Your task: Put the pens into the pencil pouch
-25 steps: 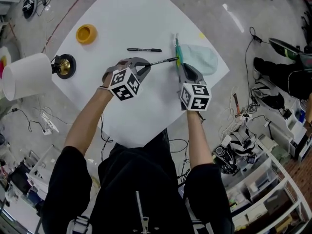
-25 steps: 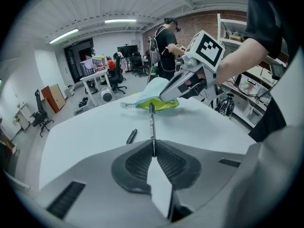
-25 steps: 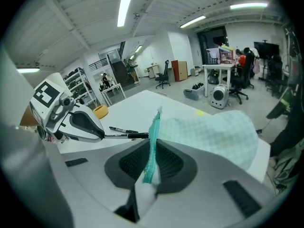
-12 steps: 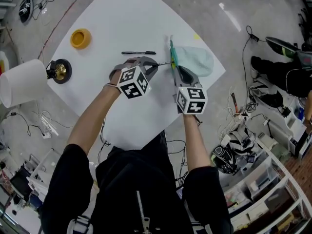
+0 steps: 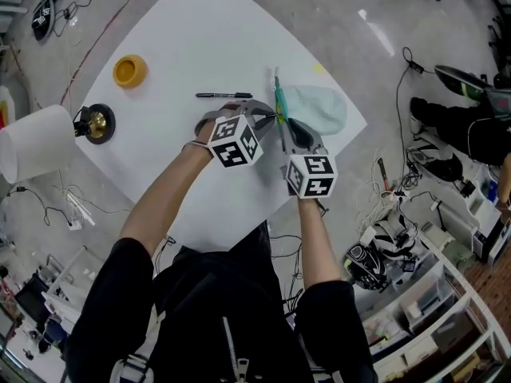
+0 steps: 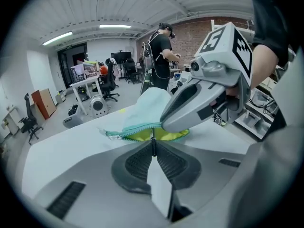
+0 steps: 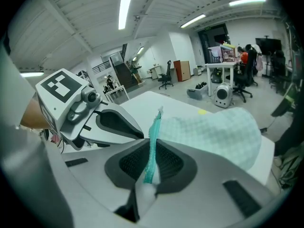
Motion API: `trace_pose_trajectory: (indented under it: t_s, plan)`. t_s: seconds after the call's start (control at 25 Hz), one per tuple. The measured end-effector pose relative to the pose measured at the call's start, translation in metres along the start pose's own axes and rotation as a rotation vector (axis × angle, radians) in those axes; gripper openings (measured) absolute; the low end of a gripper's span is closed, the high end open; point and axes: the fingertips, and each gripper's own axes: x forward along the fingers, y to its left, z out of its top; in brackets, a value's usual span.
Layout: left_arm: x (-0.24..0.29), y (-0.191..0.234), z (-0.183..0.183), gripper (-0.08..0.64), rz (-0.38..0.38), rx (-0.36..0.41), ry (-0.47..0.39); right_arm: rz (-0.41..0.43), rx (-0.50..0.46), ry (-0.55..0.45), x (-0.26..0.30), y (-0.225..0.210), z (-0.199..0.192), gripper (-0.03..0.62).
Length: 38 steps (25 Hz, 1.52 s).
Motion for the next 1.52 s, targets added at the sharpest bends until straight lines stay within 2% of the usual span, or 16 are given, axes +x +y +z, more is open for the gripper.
trace_pose_trajectory:
  t_s: [0.52,0.72,1.04,1.2,1.52]
  plan:
    - [0.023,-0.002,0.021,0.049,-0.019,-0.072,-0.139,0.049,0.042,-0.034,-0.011,-0.003,0.002,0.049]
    - [0.030,-0.004,0.022,0.049,-0.028,-0.089,-0.160,0.055,0.057,-0.033,-0.013,-0.006,-0.001,0.048]
    - [0.036,-0.004,0.019,0.054,-0.022,-0.114,-0.151,0.059,0.080,-0.044,-0.014,-0.011,-0.002,0.049]
    - [0.028,-0.005,0.016,0.132,-0.026,-0.120,-0.144,0.063,0.092,-0.048,-0.015,-0.012,-0.004,0.049]
    - [-0.027,0.007,-0.009,0.140,0.056,-0.064,-0.106,0.059,0.094,-0.052,-0.013,-0.011,-0.005,0.049]
